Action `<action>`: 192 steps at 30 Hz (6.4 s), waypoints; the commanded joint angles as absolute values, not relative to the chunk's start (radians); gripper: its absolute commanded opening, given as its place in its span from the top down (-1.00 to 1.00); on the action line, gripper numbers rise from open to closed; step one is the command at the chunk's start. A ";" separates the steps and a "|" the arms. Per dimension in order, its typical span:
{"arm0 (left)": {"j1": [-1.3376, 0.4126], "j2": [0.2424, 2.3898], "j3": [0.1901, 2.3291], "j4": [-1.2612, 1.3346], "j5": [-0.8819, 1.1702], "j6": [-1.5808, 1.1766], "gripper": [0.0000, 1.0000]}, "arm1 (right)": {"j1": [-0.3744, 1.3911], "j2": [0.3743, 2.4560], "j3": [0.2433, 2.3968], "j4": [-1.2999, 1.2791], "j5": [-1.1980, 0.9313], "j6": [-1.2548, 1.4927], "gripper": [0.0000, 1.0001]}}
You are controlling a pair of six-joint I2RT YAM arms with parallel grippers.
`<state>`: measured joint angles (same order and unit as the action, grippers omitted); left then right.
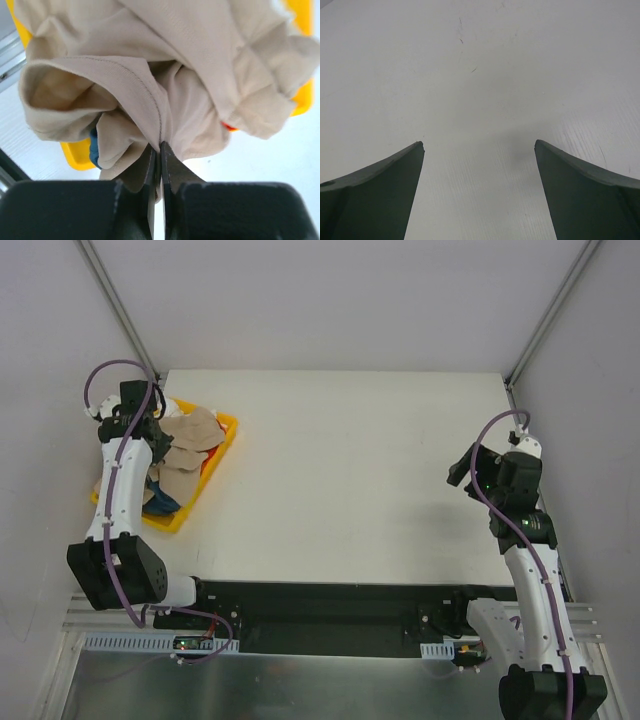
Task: Fold and stack the t-shirts
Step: Grab crumpled tshirt from bin with the left arm, then move the tshirt to the center of the board, then flatten out the tshirt
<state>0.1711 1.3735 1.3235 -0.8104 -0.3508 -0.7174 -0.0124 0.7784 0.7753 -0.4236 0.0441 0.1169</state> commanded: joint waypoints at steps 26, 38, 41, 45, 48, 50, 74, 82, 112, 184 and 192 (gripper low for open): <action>-0.208 1.510 2.286 -0.469 0.276 -0.448 1.00 | -0.009 0.721 0.825 -0.420 0.052 0.094 -0.93; -0.594 1.769 2.514 -0.196 0.540 -0.491 1.00 | -0.009 0.681 0.810 -0.425 0.069 0.092 -0.93; -0.598 1.741 2.426 -0.181 0.532 -0.496 1.00 | -0.009 0.678 0.810 -0.430 0.067 0.091 -0.93; -0.591 1.658 2.159 -0.170 0.373 -0.414 1.00 | -0.009 0.683 0.815 -0.436 0.071 0.092 -0.93; -0.517 1.618 1.920 -0.170 0.307 -0.446 0.92 | -0.009 0.703 0.827 -0.457 0.080 0.094 -0.93; -0.415 1.618 1.754 -0.170 0.330 -0.503 0.90 | -0.008 0.724 0.833 -0.469 0.072 0.092 -0.93; -0.222 1.416 1.056 -0.342 0.235 -0.557 -0.98 | 0.343 1.127 0.688 -0.392 -0.345 0.224 -0.93; -0.222 1.388 1.031 -0.376 0.186 -0.560 -0.99 | 0.425 1.419 0.758 -0.344 -0.288 0.270 -0.93; -0.664 1.486 1.038 -0.517 -0.207 -0.319 -0.91 | -0.020 1.642 1.335 -0.712 0.101 0.224 -0.93; -0.367 1.252 0.775 0.293 0.687 -0.986 1.00 | -0.382 1.229 0.713 -0.792 -0.184 0.189 -0.93; -0.353 1.197 0.750 0.242 0.655 -0.908 1.00 | -0.385 1.290 0.693 -0.758 -0.058 0.215 -0.97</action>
